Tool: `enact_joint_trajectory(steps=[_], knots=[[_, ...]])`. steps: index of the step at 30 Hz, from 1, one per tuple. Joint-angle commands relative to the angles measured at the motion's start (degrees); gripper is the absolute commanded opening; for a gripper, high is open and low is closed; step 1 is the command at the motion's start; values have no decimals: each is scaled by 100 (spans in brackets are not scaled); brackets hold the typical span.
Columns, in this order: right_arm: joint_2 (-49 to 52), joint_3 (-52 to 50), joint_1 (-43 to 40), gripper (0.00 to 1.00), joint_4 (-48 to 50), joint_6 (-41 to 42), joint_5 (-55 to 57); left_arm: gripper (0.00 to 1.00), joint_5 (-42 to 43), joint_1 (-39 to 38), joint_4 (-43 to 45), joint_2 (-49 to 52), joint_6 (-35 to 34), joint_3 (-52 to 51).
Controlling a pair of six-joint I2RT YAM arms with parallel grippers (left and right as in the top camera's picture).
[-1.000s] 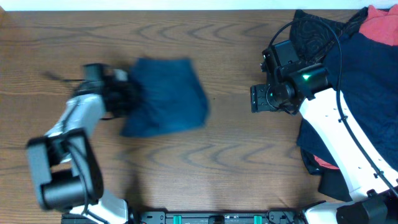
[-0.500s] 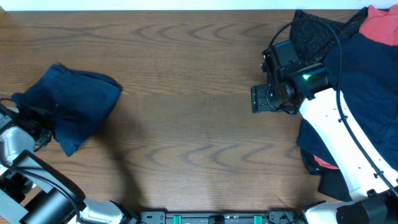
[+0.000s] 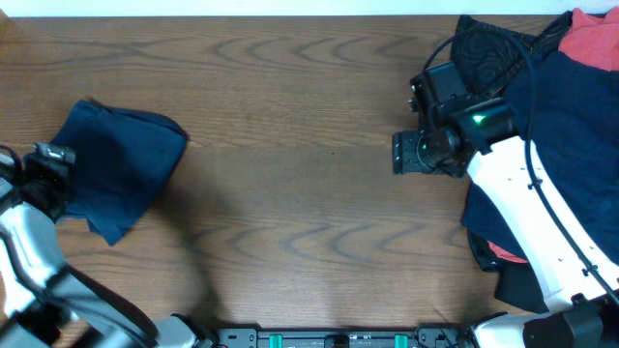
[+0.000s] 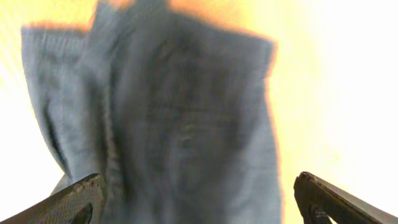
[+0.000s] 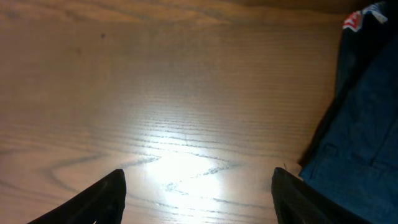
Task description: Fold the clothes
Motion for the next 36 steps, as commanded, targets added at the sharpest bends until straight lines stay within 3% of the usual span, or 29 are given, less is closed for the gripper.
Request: enact_joint_trajectory(steps=[1,9,13,18,25,36], knots=[[-24,76,-273,75,57,529,37,98,-111,-323,-13,-535,201,79],[-24,76,-1121,82,365,498,-586,98,-616,-2323,-719,-802,1314,79],[-24,76,-1574,99,769,431,-656,98,-621,-3552,-1482,-785,1663,79],[-24,76,-1947,99,1040,-251,-946,98,-1268,-4817,-2594,-776,1692,79],[-70,76,-2402,99,286,-350,-944,99,-1401,-5099,-4194,-887,1943,79],[-461,74,-2459,98,-76,-553,-835,99,-1401,-5099,-4465,-2120,2063,66]])
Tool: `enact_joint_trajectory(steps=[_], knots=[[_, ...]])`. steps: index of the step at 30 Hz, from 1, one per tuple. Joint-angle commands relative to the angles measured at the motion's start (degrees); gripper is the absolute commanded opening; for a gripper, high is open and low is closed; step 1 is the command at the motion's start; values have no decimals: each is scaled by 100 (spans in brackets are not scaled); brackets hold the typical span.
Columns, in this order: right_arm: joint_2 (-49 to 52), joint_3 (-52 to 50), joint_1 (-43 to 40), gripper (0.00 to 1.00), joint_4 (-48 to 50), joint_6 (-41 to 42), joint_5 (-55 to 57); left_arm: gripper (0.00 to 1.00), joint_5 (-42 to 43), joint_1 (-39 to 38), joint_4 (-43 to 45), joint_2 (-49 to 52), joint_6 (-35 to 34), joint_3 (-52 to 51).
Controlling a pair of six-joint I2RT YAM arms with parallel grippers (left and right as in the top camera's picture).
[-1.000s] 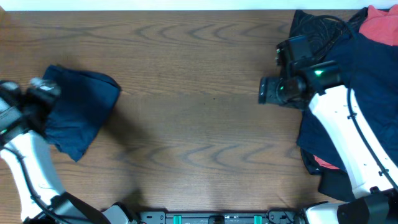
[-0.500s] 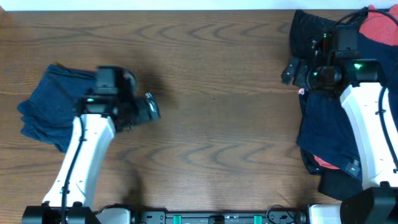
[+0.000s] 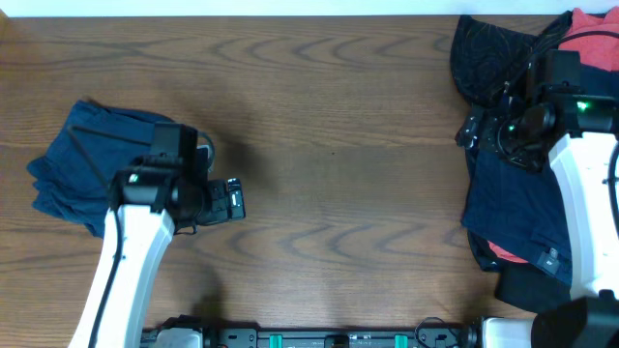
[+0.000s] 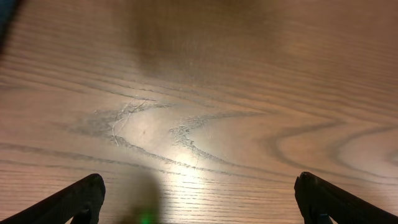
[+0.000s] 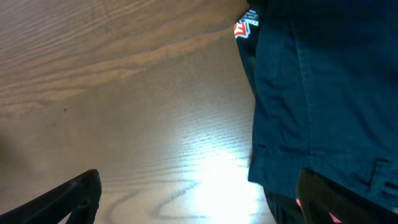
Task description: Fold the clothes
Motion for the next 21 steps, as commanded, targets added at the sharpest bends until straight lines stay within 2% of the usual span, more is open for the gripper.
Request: enact_joint_trajectory(steps=[1,5,8,12,14,15,21], knots=[[-334,59,-22,98,-142,-153,42,99,-85,-2,-72,-483,175,50],[-859,-201,-22,95,-122,-149,42,98,-85,-2,-33,-1172,319,-13],[-1530,-772,-20,92,304,-142,92,98,-85,-2,59,-1847,470,-74],[-2994,-2085,92,91,1318,9,446,99,-129,-2,251,-2933,485,-269],[-3893,-2802,199,99,1755,227,885,98,-358,-2,249,-3414,343,-424],[-4341,-3119,229,99,1915,273,1060,98,-468,-2,245,-3617,282,-511],[-6153,-4181,236,99,1958,278,1117,98,-470,-2,398,-4028,264,-728]])
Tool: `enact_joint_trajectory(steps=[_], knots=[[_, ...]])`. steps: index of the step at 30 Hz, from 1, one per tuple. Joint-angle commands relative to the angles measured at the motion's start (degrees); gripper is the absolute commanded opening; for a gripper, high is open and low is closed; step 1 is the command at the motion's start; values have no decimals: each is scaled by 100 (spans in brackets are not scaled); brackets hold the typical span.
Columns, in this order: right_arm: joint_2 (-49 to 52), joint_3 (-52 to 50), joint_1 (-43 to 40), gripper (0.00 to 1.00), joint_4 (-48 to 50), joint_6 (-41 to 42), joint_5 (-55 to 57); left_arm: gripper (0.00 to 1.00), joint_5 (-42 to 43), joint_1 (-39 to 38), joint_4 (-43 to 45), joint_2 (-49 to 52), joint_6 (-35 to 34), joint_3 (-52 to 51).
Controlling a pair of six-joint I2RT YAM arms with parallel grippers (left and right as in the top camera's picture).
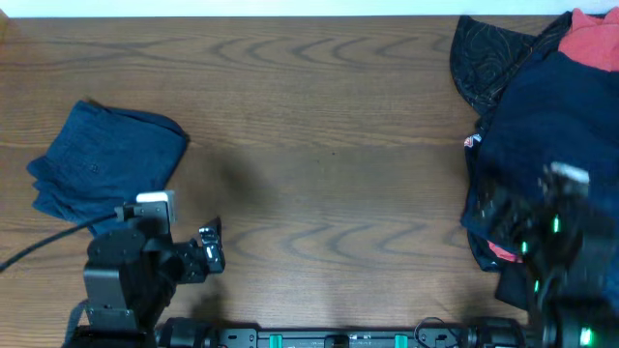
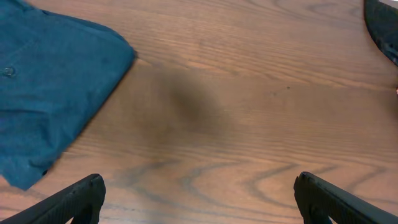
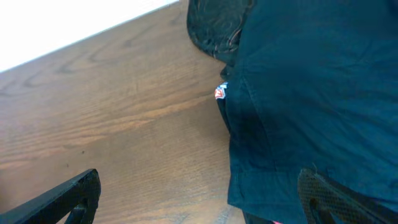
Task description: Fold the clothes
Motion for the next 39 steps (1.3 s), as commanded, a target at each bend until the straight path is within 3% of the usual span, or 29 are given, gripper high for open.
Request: enact_joint_trajectory(steps=[1,10,27,34,39], knots=[[-599,-380,111,99,-179,101,238,98,-138,-2,28,-15,-26,-70],[-984,-468,111,99,-1875,101,238,98,-138,-2,26,-2,-26,-70],[-999,-479,114,99,-1878,125,258,98,-138,-2,26,-2,-26,-70],[-1458,-522,114,99,-1829,120,411,98,-138,-2,26,-2,-26,-70],[-1939,-914,116,99,-933,-599,245,98,-138,-2,26,-2,-26,-70]])
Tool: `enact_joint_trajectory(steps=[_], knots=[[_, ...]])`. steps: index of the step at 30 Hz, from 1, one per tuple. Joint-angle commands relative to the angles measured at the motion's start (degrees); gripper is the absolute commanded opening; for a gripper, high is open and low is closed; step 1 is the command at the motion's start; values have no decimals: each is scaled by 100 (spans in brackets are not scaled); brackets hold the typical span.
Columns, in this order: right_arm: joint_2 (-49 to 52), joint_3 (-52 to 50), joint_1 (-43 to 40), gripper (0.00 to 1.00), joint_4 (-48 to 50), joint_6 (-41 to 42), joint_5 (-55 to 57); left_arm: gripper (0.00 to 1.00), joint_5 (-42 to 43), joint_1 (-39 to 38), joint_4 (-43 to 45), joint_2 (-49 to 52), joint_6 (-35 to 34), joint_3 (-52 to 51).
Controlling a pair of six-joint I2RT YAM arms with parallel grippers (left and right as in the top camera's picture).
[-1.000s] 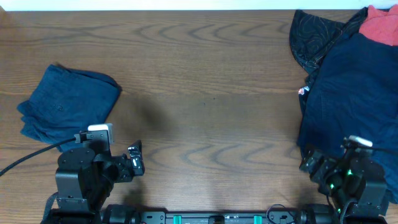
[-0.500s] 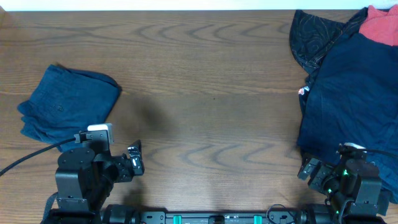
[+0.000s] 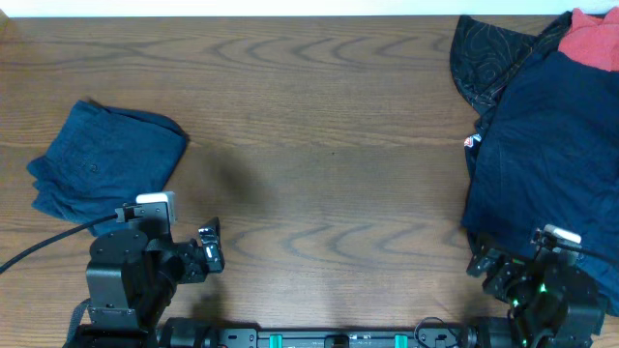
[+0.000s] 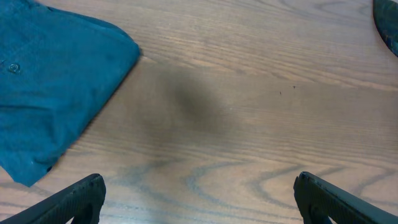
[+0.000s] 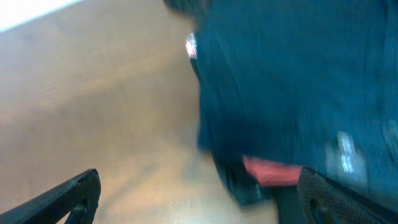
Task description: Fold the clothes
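Note:
A folded blue garment [image 3: 102,164] lies at the table's left; its edge shows in the left wrist view as blue cloth [image 4: 53,87]. A heap of unfolded clothes [image 3: 542,145] fills the right side: dark navy cloth, a black patterned piece [image 3: 484,58] and red cloth [image 3: 590,24]. The right wrist view shows the navy pile [image 5: 286,81] blurred, with a red piece [image 5: 270,171] under it. My left gripper [image 4: 199,199] is open near the front edge, nothing between its fingers. My right gripper [image 5: 199,196] is open too, at the front right beside the pile.
Bare wood table [image 3: 319,145] lies between the folded garment and the heap. The left arm's base [image 3: 135,275] and the right arm's base [image 3: 537,290] sit at the front edge. A white strip [image 3: 232,8] runs along the far edge.
The right arm has drawn back further to the front right edge, and its wrist view now looks lower along the pile, blurred. The left arm and both piles stand as before.
First my left gripper was open over the folded blue garment at far left, my right arm reaching mid-table. Then the left stood right of the garment and the right over the heap. Afterwards both arms were back at the front edge, where they remain, open.

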Motion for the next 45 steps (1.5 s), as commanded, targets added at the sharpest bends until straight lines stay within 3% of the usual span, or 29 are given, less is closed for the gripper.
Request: enact_joint_trajectory(steps=[1,9,19,45], knots=[[-380,-415,118,99,599,-699,-127,98,-48,-2,24,-9,-11,-33],[-1329,-2020,195,99,2826,-1316,-846,98,-48,-2,24,-9,-11,-33],[-1342,-3589,651,99,5493,-1878,-848,98,-48,-2,24,-9,-11,-33],[-1342,-3670,787,99,5517,-1930,-844,98,-48,-2,24,-9,-11,-33]])
